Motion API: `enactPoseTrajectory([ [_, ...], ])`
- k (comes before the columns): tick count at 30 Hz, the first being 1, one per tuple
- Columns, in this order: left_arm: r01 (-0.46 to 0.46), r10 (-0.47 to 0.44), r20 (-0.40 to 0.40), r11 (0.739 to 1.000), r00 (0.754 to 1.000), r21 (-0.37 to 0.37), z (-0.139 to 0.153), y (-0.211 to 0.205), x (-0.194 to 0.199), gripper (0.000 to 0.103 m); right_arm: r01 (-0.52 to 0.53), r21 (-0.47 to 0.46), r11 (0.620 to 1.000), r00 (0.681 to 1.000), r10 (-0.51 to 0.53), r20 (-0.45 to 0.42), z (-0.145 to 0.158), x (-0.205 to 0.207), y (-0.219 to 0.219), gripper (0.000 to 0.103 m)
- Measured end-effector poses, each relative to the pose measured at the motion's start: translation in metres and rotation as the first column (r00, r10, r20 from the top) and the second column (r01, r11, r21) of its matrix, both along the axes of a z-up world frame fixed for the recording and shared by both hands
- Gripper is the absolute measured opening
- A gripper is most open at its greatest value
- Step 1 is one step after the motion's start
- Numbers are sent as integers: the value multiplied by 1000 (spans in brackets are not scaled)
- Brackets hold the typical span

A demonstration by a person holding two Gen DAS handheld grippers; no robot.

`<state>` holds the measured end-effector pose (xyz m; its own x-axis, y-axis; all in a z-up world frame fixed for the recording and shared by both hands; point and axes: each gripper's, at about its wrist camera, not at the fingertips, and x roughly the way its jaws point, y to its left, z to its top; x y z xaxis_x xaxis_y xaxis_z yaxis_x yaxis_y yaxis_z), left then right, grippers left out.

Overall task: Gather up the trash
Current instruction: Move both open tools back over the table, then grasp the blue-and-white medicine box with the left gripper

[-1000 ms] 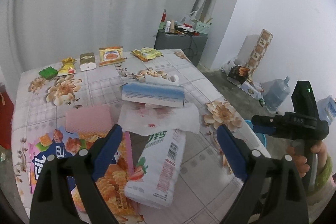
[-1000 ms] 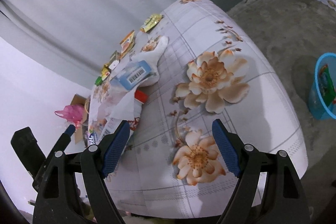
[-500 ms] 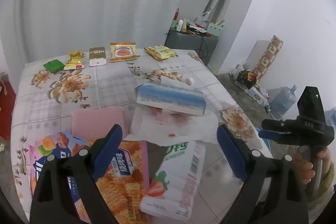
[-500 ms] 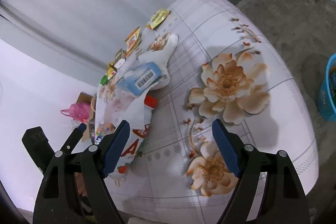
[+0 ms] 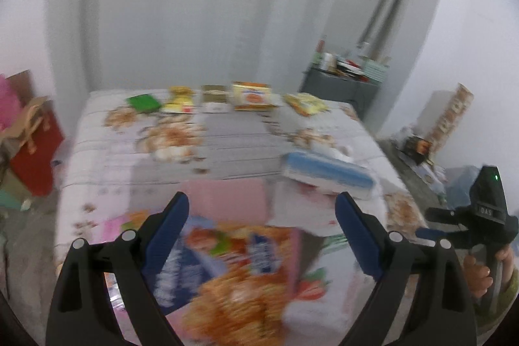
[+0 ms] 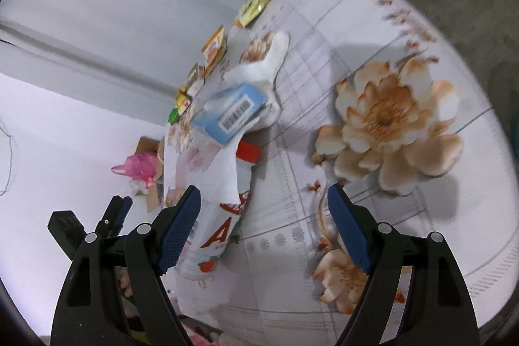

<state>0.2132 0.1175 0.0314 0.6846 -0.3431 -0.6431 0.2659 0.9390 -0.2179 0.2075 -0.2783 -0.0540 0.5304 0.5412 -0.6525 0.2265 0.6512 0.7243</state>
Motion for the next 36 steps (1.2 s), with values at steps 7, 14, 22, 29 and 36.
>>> enactPoseTrajectory([
  [7, -185, 185, -36, 983, 982, 12, -11, 60, -18, 89, -59, 13, 998, 998, 60, -26, -8, 19, 15, 77],
  [14, -307, 304, -98, 952, 947, -8, -30, 101, -22, 89, -62, 16, 998, 997, 62, -48, -13, 30, 21, 77],
  [22, -319, 314, -115, 948, 943, -26, -41, 111, -13, 89, -86, 3, 996, 995, 86, -50, -12, 40, 36, 75],
  [29, -360, 355, -151, 933, 923, -5, -53, 126, -14, 89, -108, 3, 994, 993, 108, -52, -14, 45, 43, 71],
  [36, -348, 341, -146, 937, 929, -24, -52, 121, -13, 89, -87, -13, 996, 995, 86, -51, -15, 61, 49, 66],
])
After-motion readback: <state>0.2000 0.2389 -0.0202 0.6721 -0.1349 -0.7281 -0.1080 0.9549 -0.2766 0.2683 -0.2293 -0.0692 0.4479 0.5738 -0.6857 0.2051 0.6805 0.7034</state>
